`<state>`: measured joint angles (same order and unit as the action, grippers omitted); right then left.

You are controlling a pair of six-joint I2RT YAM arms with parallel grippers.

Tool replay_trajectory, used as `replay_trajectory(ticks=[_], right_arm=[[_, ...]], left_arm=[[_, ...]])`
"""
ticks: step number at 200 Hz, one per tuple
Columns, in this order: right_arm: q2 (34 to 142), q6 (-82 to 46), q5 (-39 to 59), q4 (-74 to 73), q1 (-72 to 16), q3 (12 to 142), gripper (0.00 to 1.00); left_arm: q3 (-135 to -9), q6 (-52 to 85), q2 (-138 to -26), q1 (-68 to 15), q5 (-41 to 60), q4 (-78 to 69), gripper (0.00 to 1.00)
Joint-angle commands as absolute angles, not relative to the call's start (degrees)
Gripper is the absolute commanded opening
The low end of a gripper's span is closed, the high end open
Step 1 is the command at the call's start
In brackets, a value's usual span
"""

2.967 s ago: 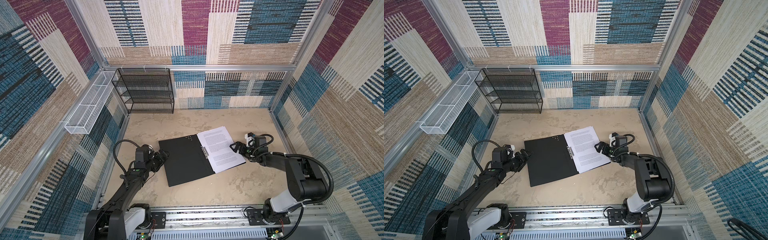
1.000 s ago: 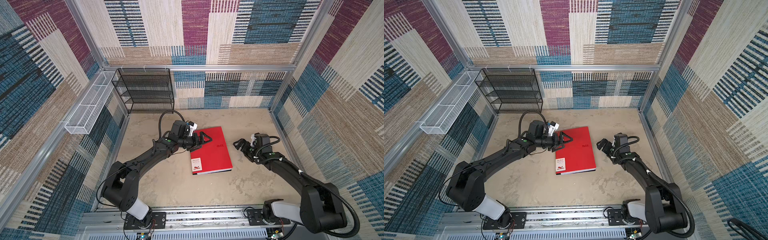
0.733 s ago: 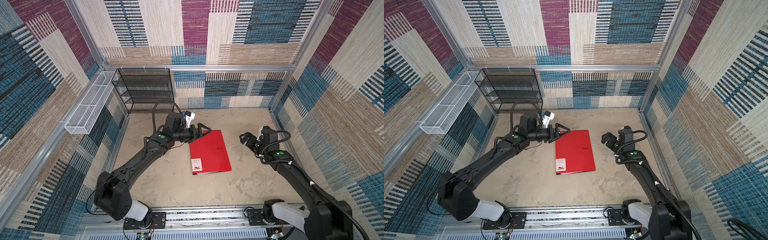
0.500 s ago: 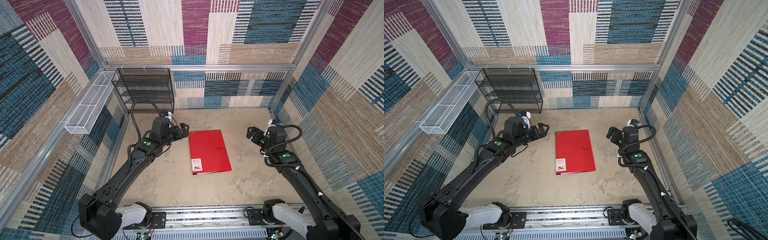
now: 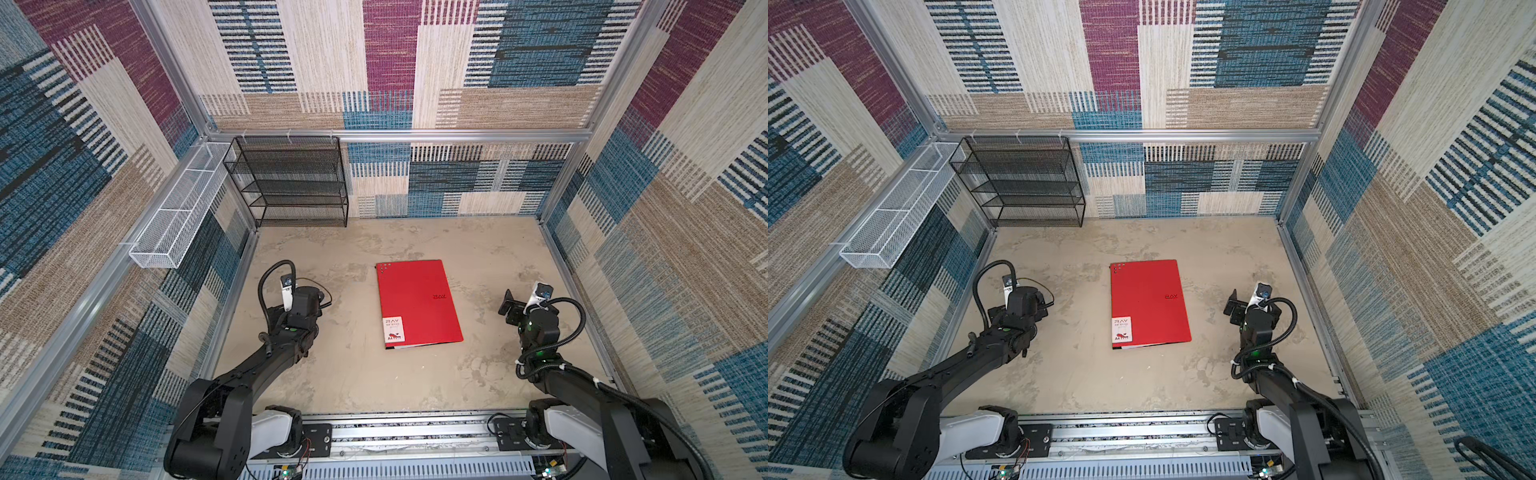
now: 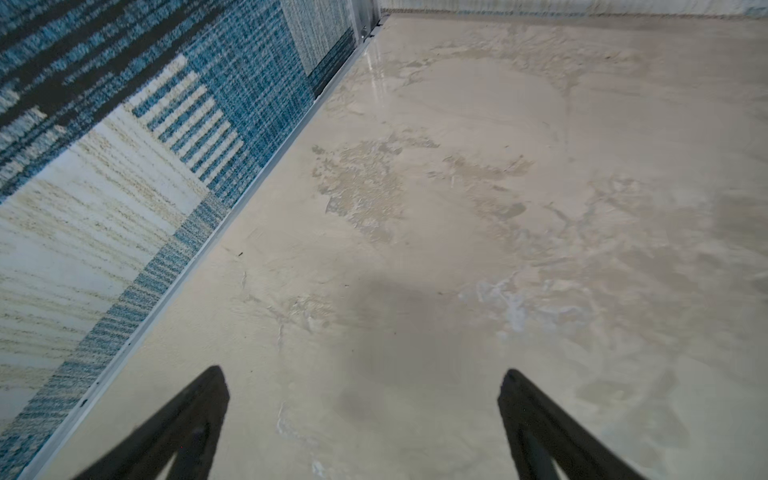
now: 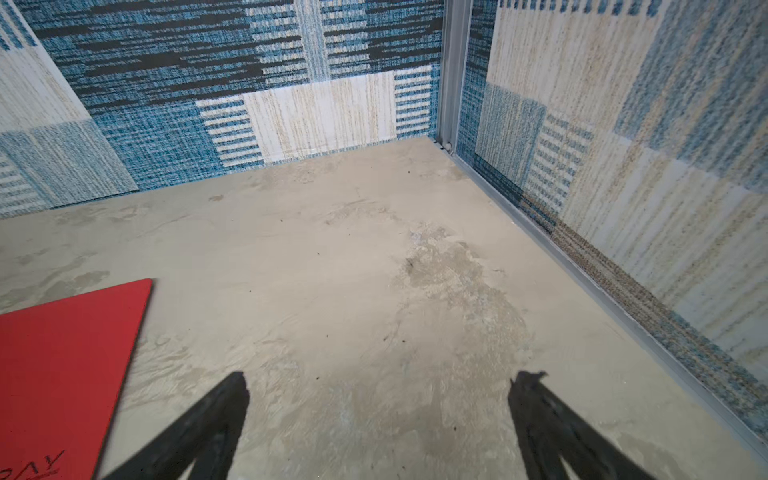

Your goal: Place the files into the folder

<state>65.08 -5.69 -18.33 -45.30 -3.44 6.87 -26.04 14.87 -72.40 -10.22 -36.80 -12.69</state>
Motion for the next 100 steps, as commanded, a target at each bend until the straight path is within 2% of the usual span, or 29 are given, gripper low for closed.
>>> replay_trajectory(ticks=[1, 8, 19, 33, 52, 62, 83, 100], right_arm=[[70.8, -3.7, -16.1, -63.1, -2.0, 7.1, 1.00], [72.5, -3.1, -13.5, -64.5, -1.5, 7.7, 0.99], [76.2, -2.3, -10.0, -69.4, -1.0, 8.2, 1.00], [81.7, -1.3, -8.9, -72.2, -0.8, 9.9, 1.00], [89.1, -0.7, -5.6, -80.6, 0.0, 9.5, 1.00], [87.2, -0.8, -4.3, -75.2, 0.1, 10.4, 1.00], [87.7, -0.8, -2.8, -74.9, 0.8, 11.1, 1.00], [87.8, -0.8, -2.7, -74.8, 0.8, 11.1, 1.00]], left_arm=[[-23.0, 10.3, -75.5, -7.8, -30.8, -32.6, 0.99], [-25.0, 9.4, -74.7, -7.7, -27.3, -26.9, 0.97], [-22.6, 5.1, -76.3, -7.6, -26.3, -36.8, 0.97], [-21.6, 3.5, -74.5, -7.3, -25.5, -36.7, 0.96], [-13.9, 0.5, -80.4, -5.9, -23.8, -58.5, 0.97], [-11.7, -0.9, -85.9, -5.4, -25.6, -71.8, 0.97], [-16.3, 2.0, -80.3, -4.5, -22.3, -53.2, 0.97], [-18.9, 0.3, -85.5, -3.2, -15.8, -53.3, 1.00]])
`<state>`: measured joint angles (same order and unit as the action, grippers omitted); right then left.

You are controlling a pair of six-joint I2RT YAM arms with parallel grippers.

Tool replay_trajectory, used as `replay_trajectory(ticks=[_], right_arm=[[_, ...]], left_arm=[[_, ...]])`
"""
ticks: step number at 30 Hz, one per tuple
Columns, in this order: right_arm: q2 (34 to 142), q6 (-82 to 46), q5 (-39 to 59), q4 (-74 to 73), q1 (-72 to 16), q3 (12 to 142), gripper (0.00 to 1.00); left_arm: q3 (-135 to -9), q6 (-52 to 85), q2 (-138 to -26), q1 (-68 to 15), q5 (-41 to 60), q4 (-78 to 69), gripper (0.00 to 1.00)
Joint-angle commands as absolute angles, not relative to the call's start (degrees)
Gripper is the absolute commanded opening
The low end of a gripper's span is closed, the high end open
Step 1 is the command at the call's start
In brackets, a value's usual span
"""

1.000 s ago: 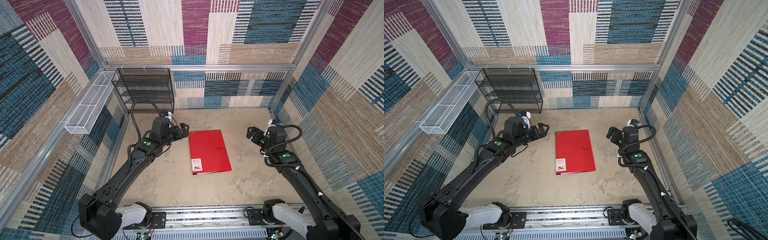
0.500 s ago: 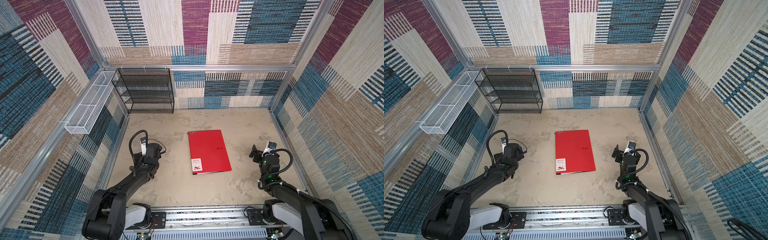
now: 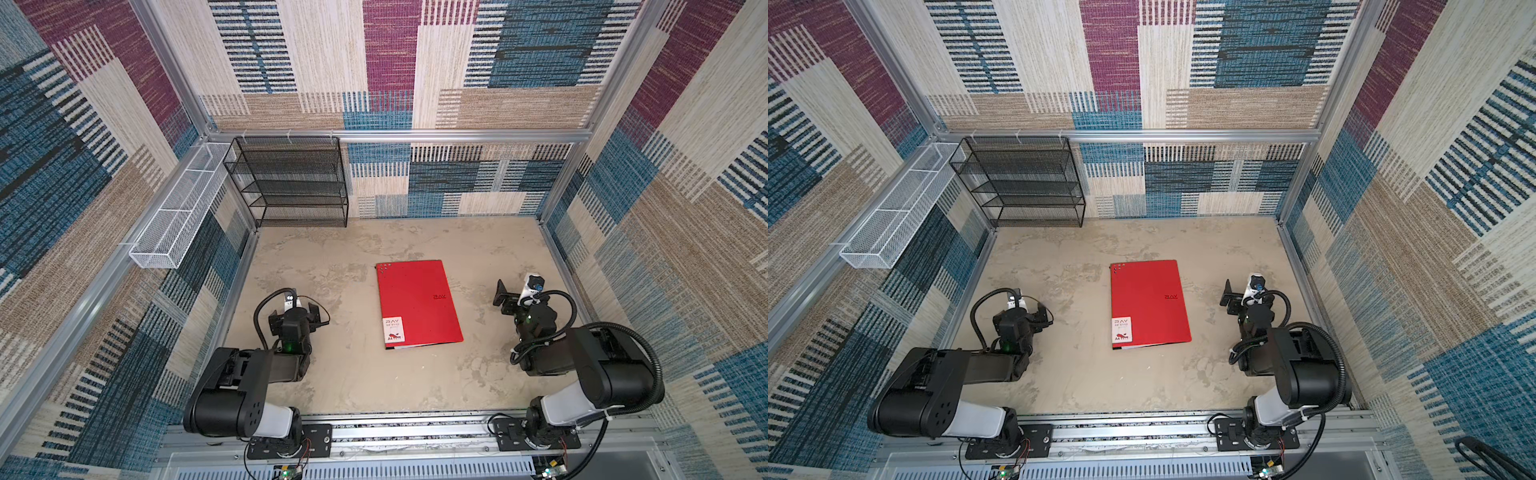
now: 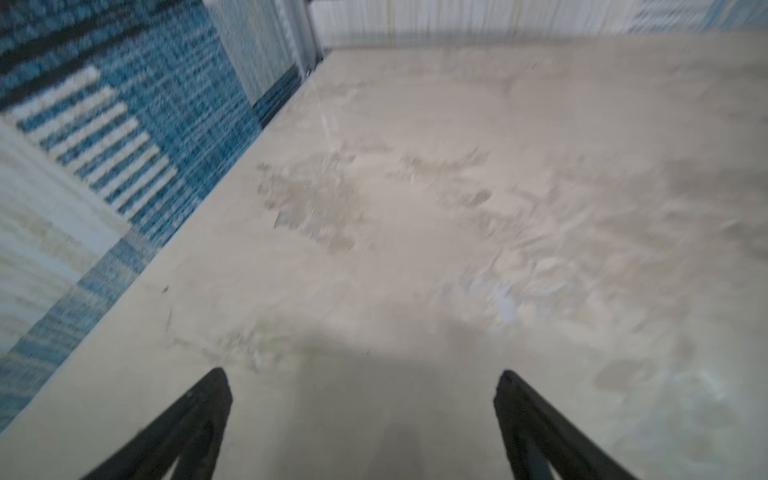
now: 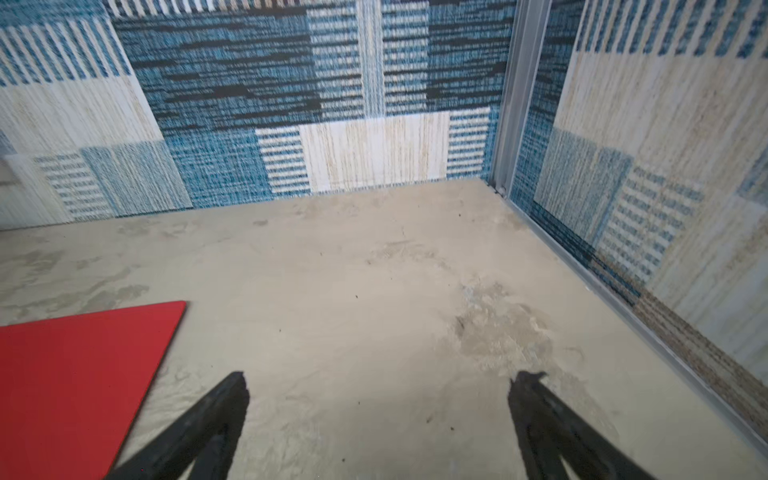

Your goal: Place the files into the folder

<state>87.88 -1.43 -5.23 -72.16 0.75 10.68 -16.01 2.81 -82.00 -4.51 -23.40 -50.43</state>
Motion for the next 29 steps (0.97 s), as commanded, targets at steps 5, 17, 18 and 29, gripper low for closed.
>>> replay_trajectory(ticks=[5, 17, 18, 29], right_arm=[[88.0, -0.6, -2.7, -74.8, 0.8, 11.3, 1.00], [87.9, 2.0, 3.6, -72.8, 0.7, 12.4, 1.00], [88.0, 2.0, 3.7, -72.7, 0.7, 12.4, 1.00], [87.9, 1.3, 6.0, -72.2, 2.1, 12.7, 1.00]], left_arm=[[-24.5, 2.5, -88.3, 0.3, -11.6, -45.9, 0.99], [-23.5, 2.1, -87.9, -0.4, -13.1, -48.0, 0.99], [-23.3, 1.9, -88.0, -0.4, -13.2, -48.9, 0.99], [-23.6, 1.9, -88.1, -0.4, -13.0, -48.1, 0.99]])
